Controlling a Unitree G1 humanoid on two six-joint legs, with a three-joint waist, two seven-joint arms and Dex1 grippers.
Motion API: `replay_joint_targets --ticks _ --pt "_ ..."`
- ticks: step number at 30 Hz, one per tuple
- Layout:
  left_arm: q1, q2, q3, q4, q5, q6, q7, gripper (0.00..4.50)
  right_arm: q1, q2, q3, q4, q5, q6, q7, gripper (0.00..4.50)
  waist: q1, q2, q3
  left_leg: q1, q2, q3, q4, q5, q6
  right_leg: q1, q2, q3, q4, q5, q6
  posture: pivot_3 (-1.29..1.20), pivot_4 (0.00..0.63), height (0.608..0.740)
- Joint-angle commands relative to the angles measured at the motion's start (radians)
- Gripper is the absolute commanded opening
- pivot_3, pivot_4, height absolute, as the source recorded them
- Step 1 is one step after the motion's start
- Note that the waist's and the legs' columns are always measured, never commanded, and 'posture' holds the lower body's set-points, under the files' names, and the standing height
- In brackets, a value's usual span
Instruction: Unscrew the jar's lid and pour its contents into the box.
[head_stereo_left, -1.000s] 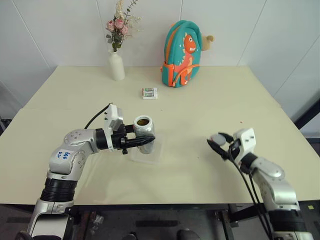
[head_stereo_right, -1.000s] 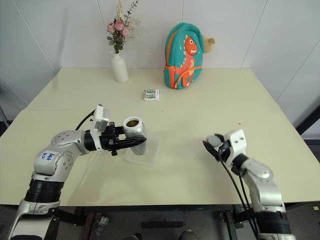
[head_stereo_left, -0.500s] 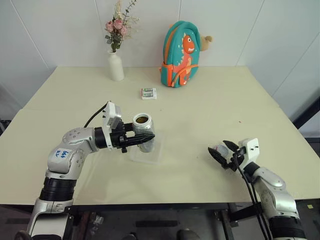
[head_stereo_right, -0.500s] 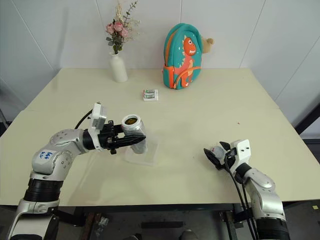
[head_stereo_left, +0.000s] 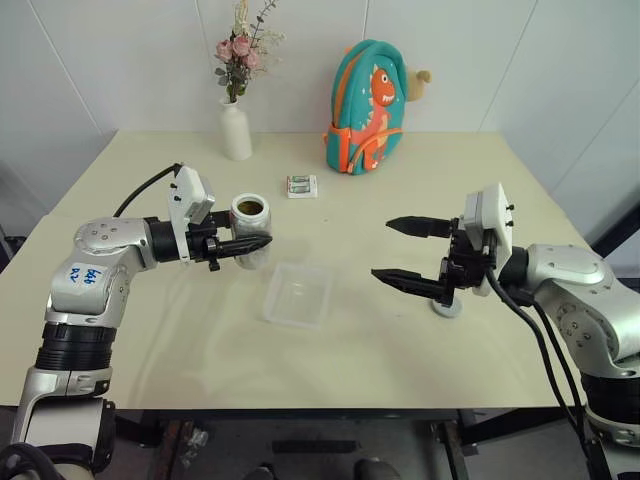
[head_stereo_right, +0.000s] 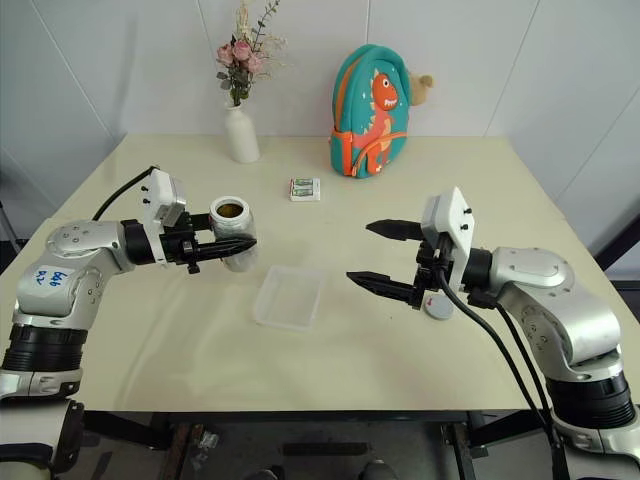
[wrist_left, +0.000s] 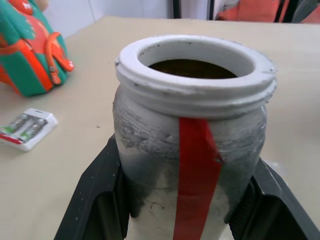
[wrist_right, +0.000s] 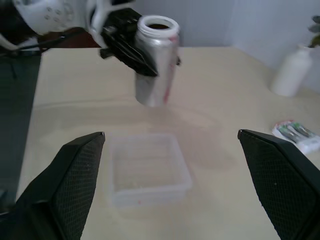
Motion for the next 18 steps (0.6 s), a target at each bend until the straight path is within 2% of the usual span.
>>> replay_joint_targets --ticks 1,7,10,11,13,14,15,17,18 --pt "-0.027 -0.019 -0.027 0.011 0.081 -0.065 0.066 1.97 -0.008 0.000 0.001 -0.029 0.035 0.033 0.000 4.48 0.001 0.000 0.000 0.000 0.000 0.000 0.000 0.000 0.000 0.000 0.000 0.000 0.000 0.000 0.000 0.00 0.150 0.740" --pt "-0.014 -0.025 -0.109 0.025 0.347 -0.317 0.260 1.97 -0.004 0.000 0.014 -0.019 0.004 0.029 -0.016 4.48 0.008 0.000 0.000 -0.001 0.000 0.000 0.001 0.000 0.000 -0.001 0.000 0.000 0.000 0.000 0.000 0.00 0.150 0.740" --pt "-0.024 -0.050 -0.103 0.050 0.412 -0.387 0.358 1.97 0.004 -0.001 0.009 -0.009 -0.007 0.023 -0.023 4.48 0.008 0.000 0.000 0.000 0.000 0.001 0.000 0.000 0.000 -0.001 0.000 0.000 0.001 0.000 0.000 0.00 0.150 0.740" --pt "-0.029 -0.052 -0.112 0.057 0.494 -0.447 0.458 1.97 0.011 -0.001 0.005 -0.001 -0.015 0.019 -0.029 4.48 0.011 0.000 0.000 0.000 0.000 0.001 0.001 0.000 0.000 -0.001 0.000 0.000 0.001 0.000 0.000 0.00 0.150 0.740" --pt "-0.010 0.011 -0.190 0.038 0.813 -0.658 0.758 1.97 0.023 0.006 -0.008 0.018 -0.027 0.006 -0.047 4.48 0.014 -0.001 0.001 -0.001 0.000 0.001 0.002 0.000 0.000 -0.001 0.000 0.001 0.001 0.000 0.000 0.00 0.150 0.740" --pt "-0.007 0.057 -0.251 0.030 0.985 -0.708 0.878 1.97 0.026 0.010 -0.013 0.023 -0.029 0.002 -0.054 4.48 0.015 -0.002 0.001 -0.001 0.000 0.001 0.002 0.000 0.000 -0.001 0.000 0.001 0.001 0.001 0.001 0.00 0.150 0.740" --pt "-0.005 0.096 -0.302 0.021 1.135 -0.736 0.996 1.97 0.027 0.019 -0.019 0.028 -0.026 0.004 -0.065 4.48 0.016 -0.002 0.001 -0.001 0.000 0.001 0.002 0.000 0.000 -0.001 -0.001 0.002 0.001 0.001 0.001 0.00 0.150 0.740" --pt "-0.012 0.134 -0.351 0.030 1.308 -0.756 1.180 1.97 0.022 0.033 -0.019 0.036 -0.025 0.002 -0.079 4.48 0.017 -0.001 0.000 0.000 -0.001 0.003 0.001 0.000 0.000 -0.001 -0.001 0.003 0.000 0.001 0.001 0.00 0.150 0.740" --pt "-0.021 0.151 -0.381 0.033 1.412 -0.759 1.322 1.97 0.019 0.043 -0.017 0.041 -0.026 -0.002 -0.083 4.48 0.020 -0.001 0.000 0.000 -0.001 0.003 0.001 0.000 0.000 -0.001 -0.001 0.003 0.000 0.001 0.002 0.00 0.150 0.740"
